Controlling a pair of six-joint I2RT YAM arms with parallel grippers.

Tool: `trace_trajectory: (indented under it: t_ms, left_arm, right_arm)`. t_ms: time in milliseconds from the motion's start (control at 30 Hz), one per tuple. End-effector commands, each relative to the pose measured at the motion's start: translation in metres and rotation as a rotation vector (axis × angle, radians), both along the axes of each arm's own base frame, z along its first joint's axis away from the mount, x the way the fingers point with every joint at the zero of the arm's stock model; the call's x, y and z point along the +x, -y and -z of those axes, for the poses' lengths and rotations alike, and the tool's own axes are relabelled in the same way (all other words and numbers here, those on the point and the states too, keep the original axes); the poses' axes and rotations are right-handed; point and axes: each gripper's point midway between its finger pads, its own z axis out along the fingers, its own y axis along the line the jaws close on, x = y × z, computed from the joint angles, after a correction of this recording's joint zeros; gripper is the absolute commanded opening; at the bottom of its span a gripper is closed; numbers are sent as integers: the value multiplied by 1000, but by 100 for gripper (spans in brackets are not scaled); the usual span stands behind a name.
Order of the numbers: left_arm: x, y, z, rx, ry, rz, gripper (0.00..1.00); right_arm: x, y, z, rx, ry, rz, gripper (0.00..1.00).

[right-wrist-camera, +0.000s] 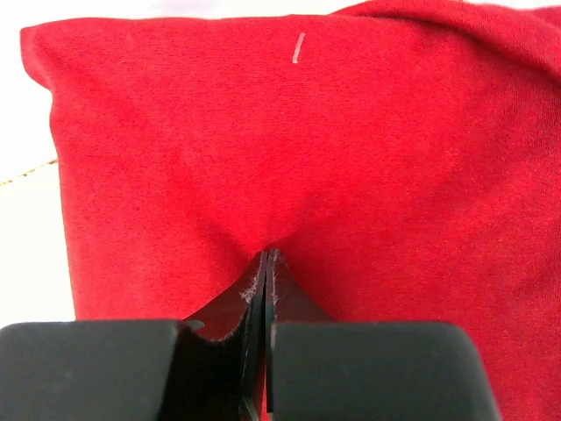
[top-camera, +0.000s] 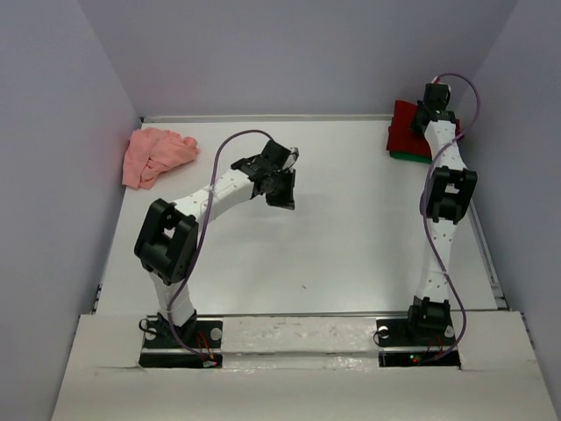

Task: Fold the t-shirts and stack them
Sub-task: Smooth out wrinkles on the folded tshirt

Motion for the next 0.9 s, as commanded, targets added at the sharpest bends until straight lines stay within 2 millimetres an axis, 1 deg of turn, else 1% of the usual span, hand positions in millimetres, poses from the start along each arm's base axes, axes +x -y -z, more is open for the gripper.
trace_trajectory:
  t_ms: [0, 67, 100, 133, 167, 267, 400, 433, 600, 767, 800, 833, 867]
  left_arm:
    - [-1, 9, -17, -33, 21, 19, 0]
    - [-1, 9, -18, -37, 23, 18, 0]
    - [-2, 9, -21, -40, 26, 19, 0]
    - [-2, 10, -21, -41, 26, 18, 0]
    - [-2, 10, -24, -46, 31, 19, 0]
    - [-4, 11, -30, -59, 35, 22, 0]
    - [-7, 11, -34, -63, 40, 20, 0]
    - [-9, 11, -35, -64, 42, 20, 0]
    - [-12, 9, -38, -67, 44, 18, 0]
    - [-14, 10, -39, -71, 44, 19, 0]
    - [-15, 11, -39, -70, 44, 23, 0]
    - [-15, 11, -39, -71, 43, 21, 0]
    - [-16, 11, -39, -70, 44, 22, 0]
  right_arm:
    - [-2, -11, -10, 36, 6, -22, 0]
    - [-7, -11, -10, 43, -7, -7, 0]
    - [-17, -13, -8, 66, -36, 19, 0]
    - [-18, -11, -8, 58, -38, 29, 0]
    - [-26, -11, -8, 72, -55, 50, 0]
    - [-40, -13, -11, 89, -71, 78, 0]
    - [-48, -16, -16, 114, -71, 92, 0]
    - [-53, -15, -15, 110, -80, 105, 0]
    - [-60, -15, -11, 111, -100, 112, 0]
    - [-57, -15, -13, 91, -102, 76, 0]
    - [-54, -18, -18, 73, -92, 66, 0]
    - [-53, -16, -21, 62, -87, 68, 0]
    - [-51, -15, -32, 51, -61, 61, 0]
